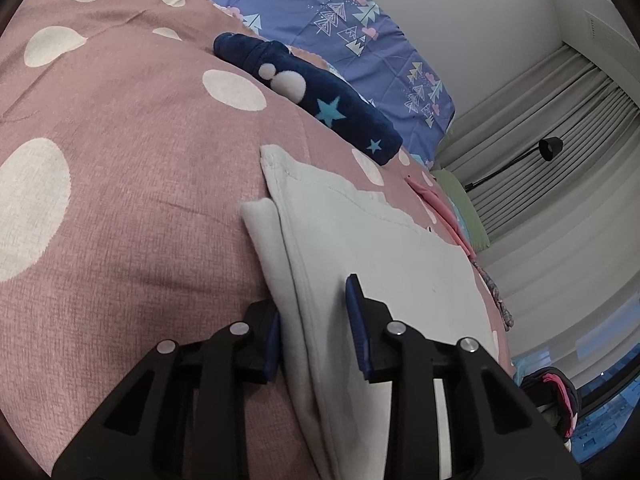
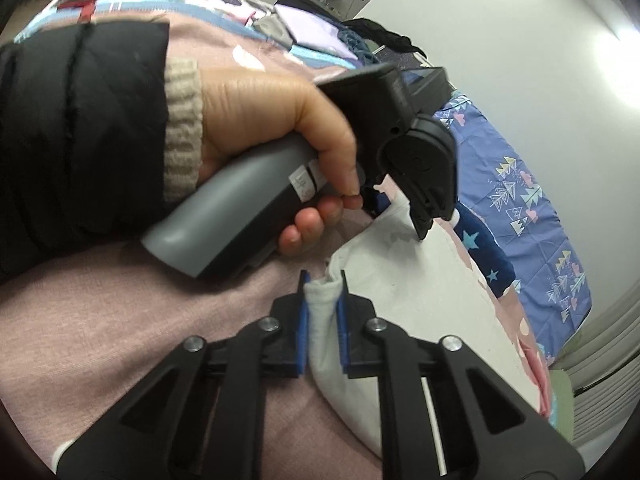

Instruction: Fold small clothes

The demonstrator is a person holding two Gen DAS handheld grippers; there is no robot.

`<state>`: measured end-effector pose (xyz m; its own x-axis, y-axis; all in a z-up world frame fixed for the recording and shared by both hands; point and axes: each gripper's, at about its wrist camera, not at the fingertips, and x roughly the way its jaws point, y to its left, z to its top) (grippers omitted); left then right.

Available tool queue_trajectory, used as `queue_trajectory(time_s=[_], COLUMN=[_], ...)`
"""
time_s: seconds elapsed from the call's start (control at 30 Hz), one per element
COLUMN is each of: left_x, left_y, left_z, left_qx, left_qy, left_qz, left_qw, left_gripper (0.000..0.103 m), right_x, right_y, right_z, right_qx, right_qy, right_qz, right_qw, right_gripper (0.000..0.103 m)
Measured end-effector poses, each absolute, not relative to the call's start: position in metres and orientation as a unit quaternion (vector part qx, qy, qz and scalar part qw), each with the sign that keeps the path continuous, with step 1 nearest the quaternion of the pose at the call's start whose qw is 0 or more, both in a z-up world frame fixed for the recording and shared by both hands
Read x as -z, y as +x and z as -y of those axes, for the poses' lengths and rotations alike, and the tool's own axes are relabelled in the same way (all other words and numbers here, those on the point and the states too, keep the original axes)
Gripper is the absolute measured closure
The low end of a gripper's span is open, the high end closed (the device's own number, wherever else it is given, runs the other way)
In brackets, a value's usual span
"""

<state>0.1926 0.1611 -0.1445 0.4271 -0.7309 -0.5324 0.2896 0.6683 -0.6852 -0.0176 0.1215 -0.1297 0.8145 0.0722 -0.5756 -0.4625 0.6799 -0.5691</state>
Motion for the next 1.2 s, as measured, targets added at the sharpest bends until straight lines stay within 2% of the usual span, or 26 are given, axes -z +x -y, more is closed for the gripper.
queue_trajectory(time_s=[0.2,0.57,0.93,1.2], left_x=[0.137,0.087,0.059,0.029], left_y=[0.194,0.186,0.182,0.176], left_z=[-0.153,-0.116,-0.084,-0.012], left_qx=[0.298,0.273,0.245,0.260], left_qy=[-0.227,-0.142,-0.114,-0.074], left_qz=[-0.433,-0.408,-0.405,-0.391], left_qw=[0.820,0.859,0.873,0.880], left_gripper=[0.093,0.094,0.094,0.096], right_x=[0.110,0.068,0.047,0.039], right_y=[-0.013,-0.016,-0.020,-0.031], right_z=[-0.101,-0.051,0.014,0.088], right_qx=[-0.167,-0.176,-0.167,-0.134], right_qy=[-0.303,-0.179,-0.079,-0.011], right_qz=[-0.272,-0.264,-0.261,-0.257], right_qw=[0.898,0.931,0.947,0.957], right_gripper=[0.094,0.094,0.095,0.095])
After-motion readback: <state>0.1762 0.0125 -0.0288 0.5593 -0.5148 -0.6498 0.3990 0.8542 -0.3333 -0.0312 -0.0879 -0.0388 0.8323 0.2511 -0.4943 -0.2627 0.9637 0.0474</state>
